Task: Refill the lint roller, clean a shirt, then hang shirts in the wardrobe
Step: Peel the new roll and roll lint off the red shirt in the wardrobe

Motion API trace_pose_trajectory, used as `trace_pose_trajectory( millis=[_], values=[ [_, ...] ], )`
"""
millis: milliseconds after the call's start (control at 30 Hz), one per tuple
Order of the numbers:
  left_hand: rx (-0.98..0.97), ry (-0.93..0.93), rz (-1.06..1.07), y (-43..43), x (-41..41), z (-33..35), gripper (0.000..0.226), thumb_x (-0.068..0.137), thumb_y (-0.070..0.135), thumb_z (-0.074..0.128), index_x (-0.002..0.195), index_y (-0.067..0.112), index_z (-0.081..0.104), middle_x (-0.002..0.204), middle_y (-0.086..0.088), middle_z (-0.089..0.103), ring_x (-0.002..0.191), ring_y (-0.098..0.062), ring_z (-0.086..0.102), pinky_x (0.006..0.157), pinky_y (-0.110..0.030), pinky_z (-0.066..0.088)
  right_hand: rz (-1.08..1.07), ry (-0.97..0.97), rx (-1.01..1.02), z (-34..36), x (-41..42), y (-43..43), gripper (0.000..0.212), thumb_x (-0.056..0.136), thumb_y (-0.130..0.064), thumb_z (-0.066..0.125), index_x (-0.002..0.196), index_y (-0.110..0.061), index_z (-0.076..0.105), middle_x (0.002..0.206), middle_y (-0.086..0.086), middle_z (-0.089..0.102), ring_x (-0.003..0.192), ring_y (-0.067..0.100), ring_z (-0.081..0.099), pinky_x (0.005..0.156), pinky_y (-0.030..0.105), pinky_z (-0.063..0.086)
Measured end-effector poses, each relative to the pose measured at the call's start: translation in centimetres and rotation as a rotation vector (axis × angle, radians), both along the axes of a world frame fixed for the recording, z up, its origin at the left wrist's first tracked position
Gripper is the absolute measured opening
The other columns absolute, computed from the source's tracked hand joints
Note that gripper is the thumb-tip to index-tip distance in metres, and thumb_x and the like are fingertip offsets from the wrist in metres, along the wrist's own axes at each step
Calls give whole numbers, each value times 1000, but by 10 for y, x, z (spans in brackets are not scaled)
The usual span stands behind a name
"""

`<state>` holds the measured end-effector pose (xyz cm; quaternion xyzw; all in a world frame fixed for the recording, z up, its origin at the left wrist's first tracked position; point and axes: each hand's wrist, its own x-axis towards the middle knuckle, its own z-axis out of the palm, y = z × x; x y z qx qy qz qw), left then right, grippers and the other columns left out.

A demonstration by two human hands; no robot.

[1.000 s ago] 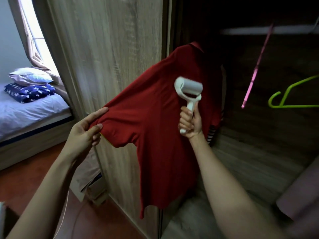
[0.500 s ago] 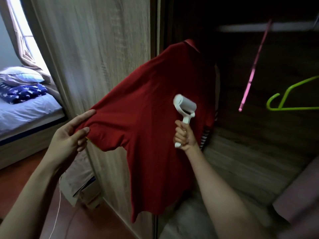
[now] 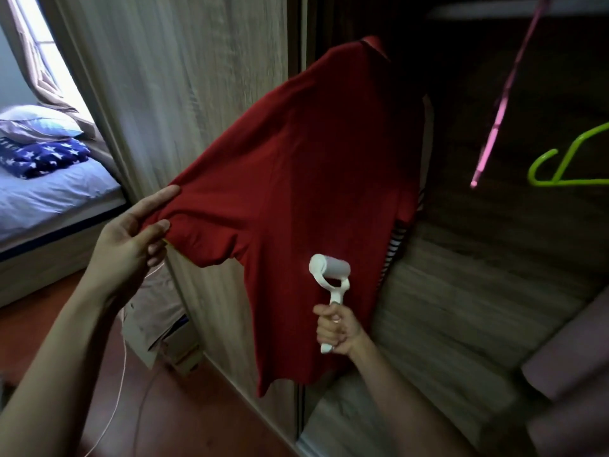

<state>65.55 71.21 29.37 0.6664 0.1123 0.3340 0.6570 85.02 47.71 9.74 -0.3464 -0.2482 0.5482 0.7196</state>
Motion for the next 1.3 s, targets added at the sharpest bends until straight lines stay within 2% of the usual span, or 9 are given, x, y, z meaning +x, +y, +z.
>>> trace_pose_trajectory(
  millis=[67, 200, 267, 433, 533, 700, 867, 1100, 1300],
  values=[
    [11, 9, -1, -2, -1, 0, 53, 94, -11, 37, 131, 22, 55, 47, 15, 31, 54, -14, 12, 45, -22, 11, 109, 80, 31, -3, -3, 2, 31, 67, -23, 72, 50, -24, 46, 34, -8, 22, 28, 9, 18, 31, 18, 18],
    [22, 23, -3, 0, 0, 0, 53, 94, -11, 38, 137, 17, 51, 47, 17, 34, 51, -11, 14, 47, -23, 13, 17, -225, 9, 93, 28, 17, 66, 62, -29, 76, 45, -19, 13, 31, -8, 28, 28, 10, 18, 32, 15, 23],
    [29, 36, -8, 2, -1, -1, 52, 94, -9, 39, 138, 17, 51, 48, 17, 35, 43, -3, 20, 48, -22, 16, 77, -194, 93, 104, 34, 17, 71, 62, -29, 76, 45, -16, 8, 32, -6, 23, 27, 11, 18, 32, 15, 23],
    [48, 36, -53, 6, -5, -2, 53, 94, -10, 39, 137, 17, 52, 48, 18, 36, 39, 2, 29, 45, -19, 18, 212, -26, -149, 3, -25, -2, 32, 65, -22, 69, 48, -24, 42, 30, -12, 33, 22, 2, 29, 28, 14, 21],
    [49, 23, -78, 6, -9, -3, 53, 94, -11, 38, 137, 16, 51, 49, 18, 38, 40, 2, 30, 41, -14, 19, 61, -243, -362, 12, -55, 5, 32, 74, -19, 58, 54, -17, 33, 31, -10, 27, 24, 3, 24, 29, 15, 21],
    [60, 0, -111, 6, -17, -6, 55, 92, -13, 39, 133, 19, 55, 55, 15, 39, 43, 0, 29, 38, -11, 23, -370, -515, -315, 100, -46, 43, 50, 89, -1, 42, 43, -18, 32, 30, -6, 22, 24, 7, 18, 34, 14, 12],
    [118, 20, -114, 3, -25, -6, 56, 92, -14, 41, 129, 24, 58, 56, 12, 39, 43, -2, 29, 37, -11, 27, -456, -630, -606, 50, -69, 25, 39, 84, -3, 51, 50, -14, 37, 30, -4, 30, 25, 10, 22, 34, 15, 17],
    [159, 12, -110, -1, -33, 2, 54, 92, -14, 41, 131, 20, 57, 66, -3, 36, 43, -3, 30, 38, -13, 30, -546, -817, -432, 163, -74, 72, 20, 82, -15, 54, 64, -7, 52, 33, -3, 35, 27, 12, 26, 36, 15, 19],
    [164, 20, -119, -2, -36, 0, 54, 93, -13, 43, 130, 23, 58, 53, 10, 39, 43, -4, 30, 38, -14, 30, -500, -721, -488, 132, -85, 51, 14, 85, -9, 49, 73, -3, 50, 32, -3, 30, 25, 11, 22, 36, 13, 17]
  ],
)
